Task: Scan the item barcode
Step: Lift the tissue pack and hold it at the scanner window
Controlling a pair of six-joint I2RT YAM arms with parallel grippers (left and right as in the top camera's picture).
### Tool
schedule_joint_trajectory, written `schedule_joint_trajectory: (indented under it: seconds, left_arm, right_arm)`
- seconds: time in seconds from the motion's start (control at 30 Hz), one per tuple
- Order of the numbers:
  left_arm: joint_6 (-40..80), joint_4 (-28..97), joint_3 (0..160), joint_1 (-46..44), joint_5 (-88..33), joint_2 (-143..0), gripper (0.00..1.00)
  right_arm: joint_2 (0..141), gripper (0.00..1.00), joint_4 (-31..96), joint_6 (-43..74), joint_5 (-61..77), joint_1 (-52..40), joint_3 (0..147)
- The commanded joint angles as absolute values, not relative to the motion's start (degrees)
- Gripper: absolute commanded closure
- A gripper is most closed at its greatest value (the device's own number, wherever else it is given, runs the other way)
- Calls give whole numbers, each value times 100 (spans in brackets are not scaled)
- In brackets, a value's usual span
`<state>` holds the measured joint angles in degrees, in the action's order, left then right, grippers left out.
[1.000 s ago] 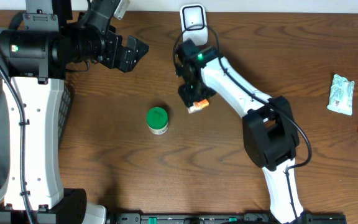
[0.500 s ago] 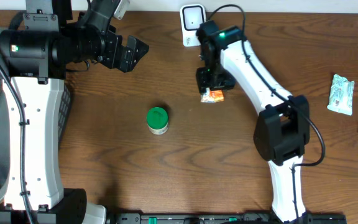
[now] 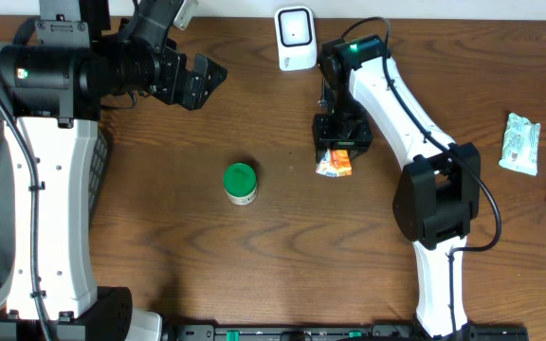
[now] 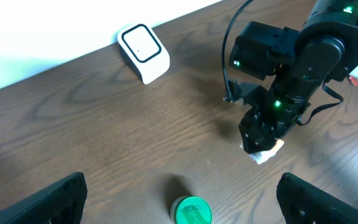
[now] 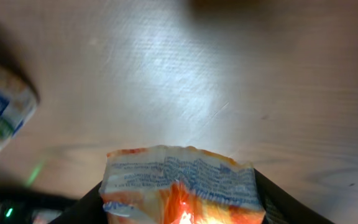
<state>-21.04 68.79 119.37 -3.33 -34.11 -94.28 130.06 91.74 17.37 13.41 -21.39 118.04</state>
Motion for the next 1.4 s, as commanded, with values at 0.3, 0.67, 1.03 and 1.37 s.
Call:
schedule_joint_trajectory:
  seconds: [0.3,0.67,1.03,1.37]
  left_arm:
    - [-2161,6886,11904,-333,-3378,-9445,2]
    - [-2158,6886,11904,-333,-3378,-9445,2]
    - [-2158,6886,11904,-333,-3378,-9445,2]
    - [-2158,6886,11904,-333,-3378,-9445,2]
  right_arm:
    - [12958,39,8635,1562,1957,-2104,11915]
    - [12956,44,6733,1575,1433,-1946,12742]
    - [12964,44,5192,1557,-757,-1938,13876]
    - [13168,50,3057,1450,-1109,-1938,13402]
